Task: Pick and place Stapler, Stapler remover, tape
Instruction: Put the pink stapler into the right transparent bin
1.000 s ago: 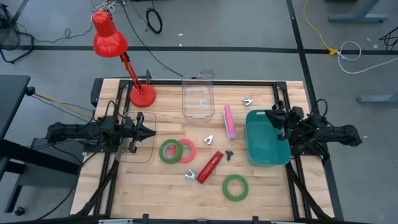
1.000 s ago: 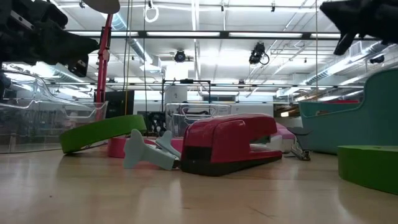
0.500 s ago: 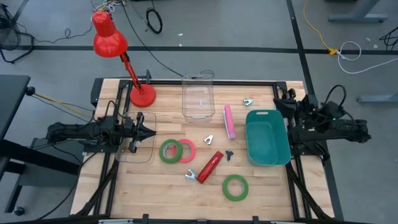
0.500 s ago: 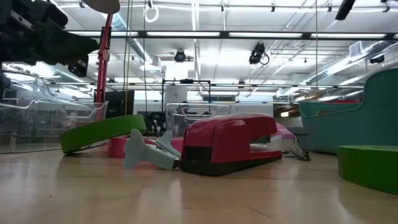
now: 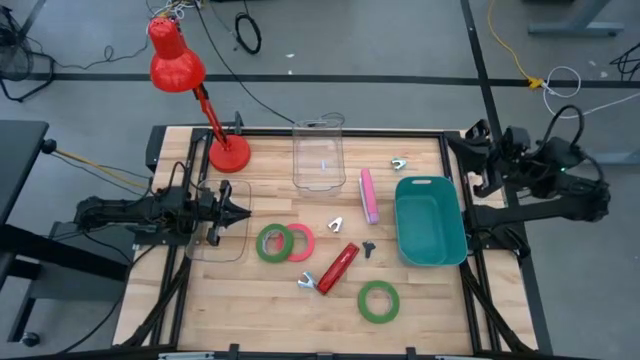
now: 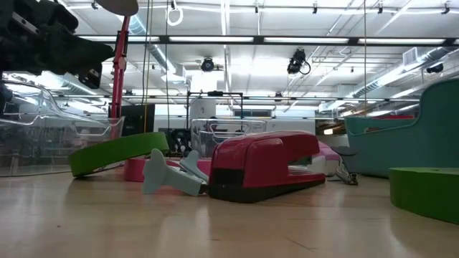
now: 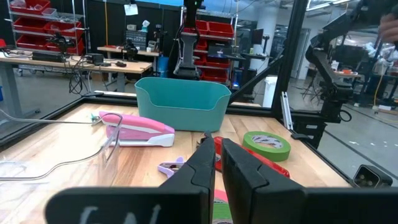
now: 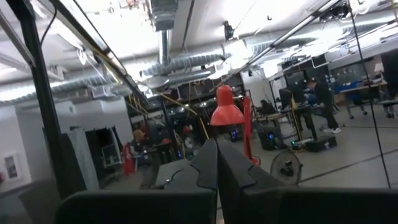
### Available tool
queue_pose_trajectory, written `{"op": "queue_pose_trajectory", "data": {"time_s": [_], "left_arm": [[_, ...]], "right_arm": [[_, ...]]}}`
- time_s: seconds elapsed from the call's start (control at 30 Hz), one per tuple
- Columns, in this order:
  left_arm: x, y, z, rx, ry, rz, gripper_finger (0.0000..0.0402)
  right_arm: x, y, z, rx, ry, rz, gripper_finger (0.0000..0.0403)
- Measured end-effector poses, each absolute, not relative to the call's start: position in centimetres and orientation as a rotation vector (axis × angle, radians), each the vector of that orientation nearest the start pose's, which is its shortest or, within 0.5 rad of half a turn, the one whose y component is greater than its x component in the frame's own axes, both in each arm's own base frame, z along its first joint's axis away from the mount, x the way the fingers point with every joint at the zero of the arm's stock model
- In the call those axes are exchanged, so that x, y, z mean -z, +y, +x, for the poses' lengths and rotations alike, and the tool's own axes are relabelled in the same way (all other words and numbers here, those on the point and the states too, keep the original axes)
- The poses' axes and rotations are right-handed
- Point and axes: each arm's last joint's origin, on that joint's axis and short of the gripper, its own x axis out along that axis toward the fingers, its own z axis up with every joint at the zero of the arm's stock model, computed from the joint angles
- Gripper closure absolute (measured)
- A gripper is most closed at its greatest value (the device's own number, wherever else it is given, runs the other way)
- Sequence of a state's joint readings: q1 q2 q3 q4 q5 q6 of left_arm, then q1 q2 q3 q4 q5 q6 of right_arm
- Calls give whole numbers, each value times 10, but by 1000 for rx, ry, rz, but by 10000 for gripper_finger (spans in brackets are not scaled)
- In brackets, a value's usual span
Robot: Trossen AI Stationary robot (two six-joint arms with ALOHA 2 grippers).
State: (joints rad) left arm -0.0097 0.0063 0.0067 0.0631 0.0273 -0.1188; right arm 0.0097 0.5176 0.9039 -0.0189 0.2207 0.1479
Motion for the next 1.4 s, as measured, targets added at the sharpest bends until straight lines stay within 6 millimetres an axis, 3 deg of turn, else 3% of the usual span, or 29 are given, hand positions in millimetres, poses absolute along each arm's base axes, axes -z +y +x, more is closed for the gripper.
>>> {"op": "queue_pose_trajectory", "data": {"time_s": [0.27, 0.53, 0.97, 1.4], "left_arm": [[-171, -2, 97, 41, -61, -118, 371], [-171, -2, 97, 41, -62, -119, 371], [-171, -2, 97, 41, -61, -118, 371], [-171, -2, 97, 41, -61, -118, 371]], "right_arm": [[-454, -5, 85, 182, -349, 171, 402], [-471, -5, 92, 181, -336, 180, 402], [-447, -5, 135, 197, -89, 209, 402], [-410, -3, 202, 176, 182, 210, 399]]}}
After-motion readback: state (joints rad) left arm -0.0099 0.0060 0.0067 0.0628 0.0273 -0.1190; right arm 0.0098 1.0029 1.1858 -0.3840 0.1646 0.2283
